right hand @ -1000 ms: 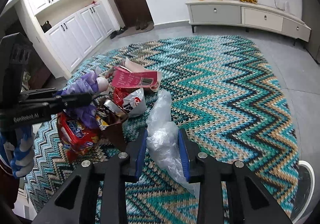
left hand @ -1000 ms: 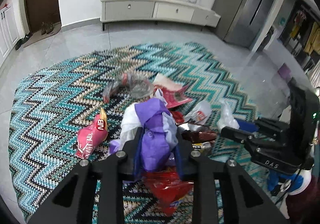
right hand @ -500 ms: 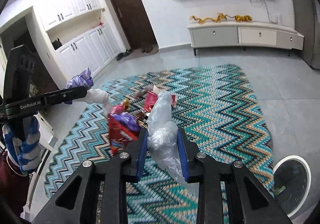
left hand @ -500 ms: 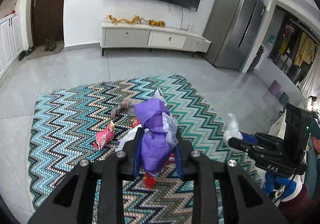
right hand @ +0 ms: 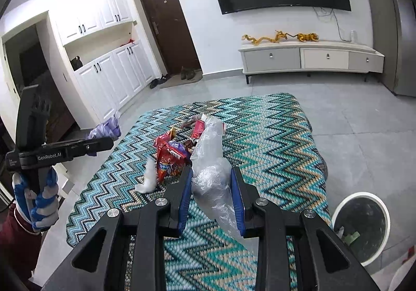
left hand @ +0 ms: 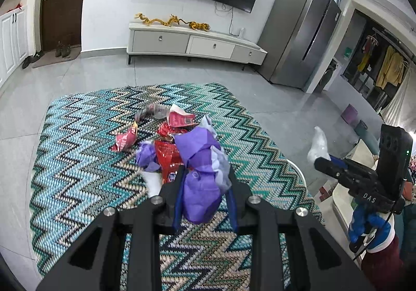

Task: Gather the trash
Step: 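Carry the purple bag and clear plastic to the bin and release both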

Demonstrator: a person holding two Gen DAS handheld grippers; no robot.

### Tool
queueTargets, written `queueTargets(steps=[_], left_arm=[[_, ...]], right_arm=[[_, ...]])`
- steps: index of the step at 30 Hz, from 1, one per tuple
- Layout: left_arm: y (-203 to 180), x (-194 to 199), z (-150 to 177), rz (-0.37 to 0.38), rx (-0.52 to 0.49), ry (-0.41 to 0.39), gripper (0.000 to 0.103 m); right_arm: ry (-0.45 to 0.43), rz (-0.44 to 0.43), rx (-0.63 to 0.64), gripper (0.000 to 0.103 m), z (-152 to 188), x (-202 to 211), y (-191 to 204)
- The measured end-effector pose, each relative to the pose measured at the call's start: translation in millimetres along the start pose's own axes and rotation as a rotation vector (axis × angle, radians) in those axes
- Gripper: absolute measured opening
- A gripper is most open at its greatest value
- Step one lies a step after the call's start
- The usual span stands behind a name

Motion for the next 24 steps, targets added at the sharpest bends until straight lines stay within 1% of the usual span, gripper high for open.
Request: queueTargets(steps=[3, 5, 10, 13, 17, 21, 24], left_arm=[[-10, 4, 1, 0.008, -0.015, -0.006, 0.026], [-23, 3, -3, 0.016, -0.038, -0.008, 0.026], [-60, -16, -10, 0.043, -0.102, 0.011, 0.026], [-90, -38, -16, 0.069, -0.135, 0.041, 0.026], [-136, -79, -23, 0.113, -0.188, 0.094, 0.026], [-190, -126, -28, 0.158, -0.253, 0.146, 0.027], [-227, -160, -30, 0.201, -0.282, 0.184, 0.027]], right_arm=[[-0.014, 0.006, -0.021, 0.029, 4, 9, -8], [-0.027, 0.018, -0.043, 0.029, 7, 16, -20], [-0.056, 0.057, -0.098, 0.029, 13, 33, -53], [-0.074, 0.09, -0.143, 0.029, 15, 44, -83], [-0.087, 0.148, -0.218, 0.029, 22, 52, -130], [-0.077, 0.216, -0.305, 0.029, 33, 52, -186], [-0.058, 0.253, -0.363, 0.03, 42, 45, -221]])
Point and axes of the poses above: each gripper's, at about its wrist camera, not at the fingertips, and x roughly against the way its jaws point, y to its left, z to its underside, the point moved 1 cm from there along -x, roughly the way its jaws point, and after that the axes turned 1 degree about -x, right-handed, at the moved point
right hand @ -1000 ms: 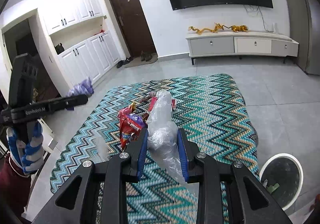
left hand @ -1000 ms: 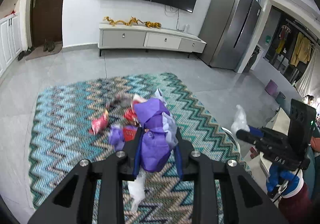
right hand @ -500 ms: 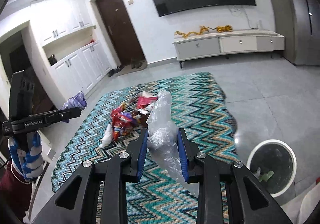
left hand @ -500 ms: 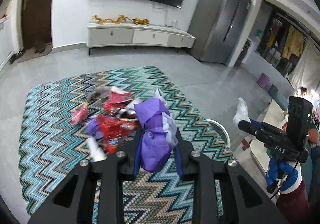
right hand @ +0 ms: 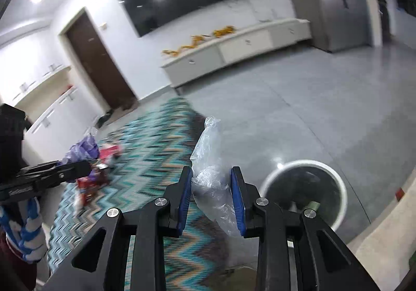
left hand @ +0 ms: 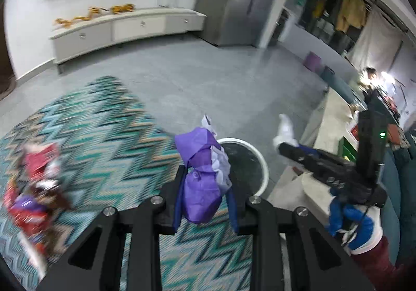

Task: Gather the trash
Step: 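Carry the purple bag and clear plastic to the bin and release both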

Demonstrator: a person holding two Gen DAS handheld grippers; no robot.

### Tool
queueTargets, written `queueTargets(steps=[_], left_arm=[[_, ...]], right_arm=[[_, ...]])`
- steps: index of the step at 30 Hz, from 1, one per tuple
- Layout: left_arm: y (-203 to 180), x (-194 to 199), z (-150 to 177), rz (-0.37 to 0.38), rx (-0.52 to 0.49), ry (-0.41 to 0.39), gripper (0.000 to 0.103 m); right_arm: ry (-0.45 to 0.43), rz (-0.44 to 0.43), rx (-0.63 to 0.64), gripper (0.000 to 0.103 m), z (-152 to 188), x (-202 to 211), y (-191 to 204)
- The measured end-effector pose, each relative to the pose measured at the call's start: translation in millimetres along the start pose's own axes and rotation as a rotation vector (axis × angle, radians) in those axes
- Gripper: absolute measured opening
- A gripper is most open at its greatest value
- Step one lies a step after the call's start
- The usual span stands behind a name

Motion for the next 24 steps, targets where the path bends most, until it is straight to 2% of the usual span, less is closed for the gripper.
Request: queueTargets(steps=[5, 9, 12, 14, 15, 20, 24], left_arm=[[-41, -80, -29, 0.055, -0.033, 0.074, 0.027], [-54, -136, -42, 0.099, -0.013, 0.132, 0.028], [-61, -173, -50, 0.125, 0.008, 0.173, 0.033], [-62, -188, -52, 0.133, 0.022, 0.183, 0.049], [-63, -193, -53, 0.147, 0.031, 0.186, 0.051], [-62, -208, -51, 0.162, 0.052, 0.202, 0.051], [-69, -192, -46, 0.064, -0.008, 0.162, 0.051]], right_arm=[[0.053, 0.089, -0.078, 0.032, 2, -38, -55], [0.094, 0.151, -0.116, 0.032, 4, -69, -88], [0.113, 0.187, -0.143, 0.033, 8, -84, -111], [0.122, 0.209, -0.155, 0.039, 10, -91, -121], [0.124, 0.213, -0.155, 0.042, 10, -92, -125], [0.126, 0.247, -0.163, 0.043, 14, -92, -133], [0.099, 0.26, -0.168, 0.043, 12, -77, -131]])
Point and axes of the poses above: each gripper's, at about its wrist camera, not at the fingertips, and x roughly against the way its jaws point, y to its left, z to its underside, the point moved 1 cm from there along -x, roughly the way its jaws point, and after that the axes turned 1 degree about -x, right-handed, at the moved point
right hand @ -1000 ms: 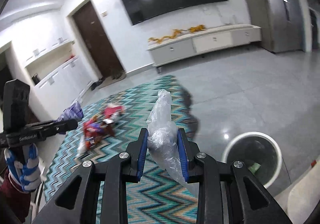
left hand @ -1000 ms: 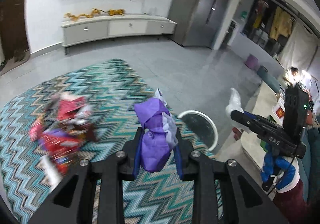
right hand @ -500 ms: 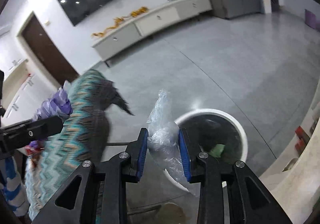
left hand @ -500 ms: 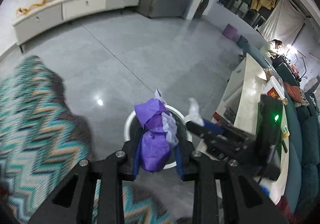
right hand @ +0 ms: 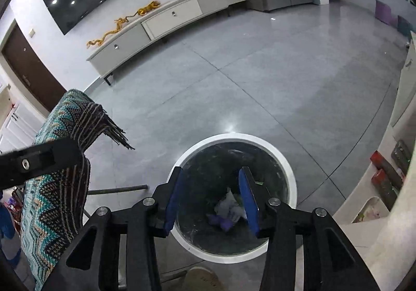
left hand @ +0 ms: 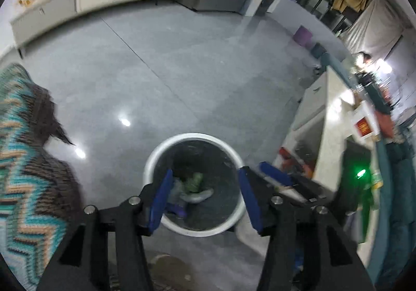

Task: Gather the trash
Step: 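Carry the purple bag and clear plastic to the bin and release both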

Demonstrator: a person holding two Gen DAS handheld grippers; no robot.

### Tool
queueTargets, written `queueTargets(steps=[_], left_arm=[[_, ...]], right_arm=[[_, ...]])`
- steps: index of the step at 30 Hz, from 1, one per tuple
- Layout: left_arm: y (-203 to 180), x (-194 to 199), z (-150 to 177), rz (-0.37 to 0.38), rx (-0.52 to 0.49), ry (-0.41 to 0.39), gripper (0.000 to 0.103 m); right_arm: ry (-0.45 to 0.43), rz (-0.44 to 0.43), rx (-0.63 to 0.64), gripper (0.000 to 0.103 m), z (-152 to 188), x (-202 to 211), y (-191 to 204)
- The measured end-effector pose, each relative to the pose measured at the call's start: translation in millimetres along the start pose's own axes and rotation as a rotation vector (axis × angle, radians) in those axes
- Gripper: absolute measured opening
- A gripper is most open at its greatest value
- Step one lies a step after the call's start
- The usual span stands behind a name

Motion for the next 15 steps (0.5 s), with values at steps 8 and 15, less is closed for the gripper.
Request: queueTargets(steps=[8, 15], left_arm=[[-2, 63, 49, -0.274, -0.112, -0.098, 0.051], [6, 101, 101, -0.36, -0.128, -0.121, 0.051]], right_arm=[[-0.081, -0.034, 0.027, 0.044, 3, 48, 20], [-0.096, -0.066, 0.081, 0.045, 18, 78, 48]])
Point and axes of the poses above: each gripper's, at about its wrist camera, not at the fingertips, and x roughly against the way its jaws point, y to its left, z to its underside, the point moved 1 cm from there along -x, roughly the way its jaws point, and after that the axes turned 1 degree about -x, right-handed, at the moved point
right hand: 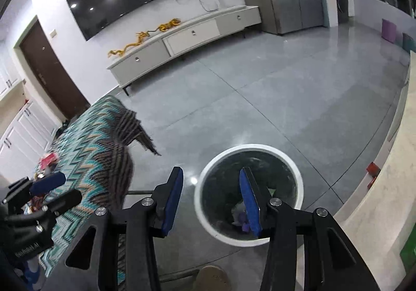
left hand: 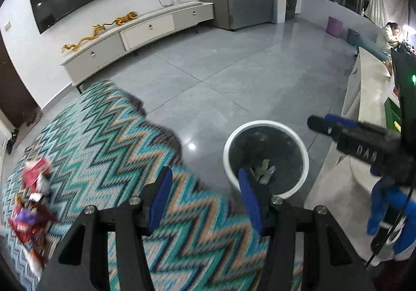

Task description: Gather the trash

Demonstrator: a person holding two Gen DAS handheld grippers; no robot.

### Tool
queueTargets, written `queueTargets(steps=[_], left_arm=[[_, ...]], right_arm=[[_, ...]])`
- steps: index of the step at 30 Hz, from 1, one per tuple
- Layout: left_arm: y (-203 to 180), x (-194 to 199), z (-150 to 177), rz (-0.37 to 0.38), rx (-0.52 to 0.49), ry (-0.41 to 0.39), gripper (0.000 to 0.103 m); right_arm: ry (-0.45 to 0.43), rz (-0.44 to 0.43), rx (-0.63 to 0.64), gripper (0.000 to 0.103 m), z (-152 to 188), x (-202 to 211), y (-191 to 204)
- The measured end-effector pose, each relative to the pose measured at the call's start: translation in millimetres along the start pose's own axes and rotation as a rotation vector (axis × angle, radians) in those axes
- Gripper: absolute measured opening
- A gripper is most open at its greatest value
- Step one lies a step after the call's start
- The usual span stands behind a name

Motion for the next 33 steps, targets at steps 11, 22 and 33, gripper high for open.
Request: queueTargets(steps=[11, 22, 33], left_arm=[[18, 40, 30, -0.001, 0.014, -0.045, 0.051], [24, 51, 35, 0.015, 0.03, -0.068, 0.051], [24, 50, 36, 0.018, 0.03, -0.065, 0.051]], right_arm=[[-0.003, -0.033, 0.044, 0.045, 15, 25, 47], [0.0, -0.031, 0.063, 0.045, 19, 32, 60], [0.008, -0.029, 0.066, 0.045, 22, 30, 62]])
Point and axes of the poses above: each gripper's, at about its wrist camera, not at the fingertips, and x roughly against the way its jaws point, y to its left, z to its underside, the point moved 1 cm from there along -x, roughly the way its jaws point, and after that the axes turned 1 degree about -x, right-handed, at the moved point
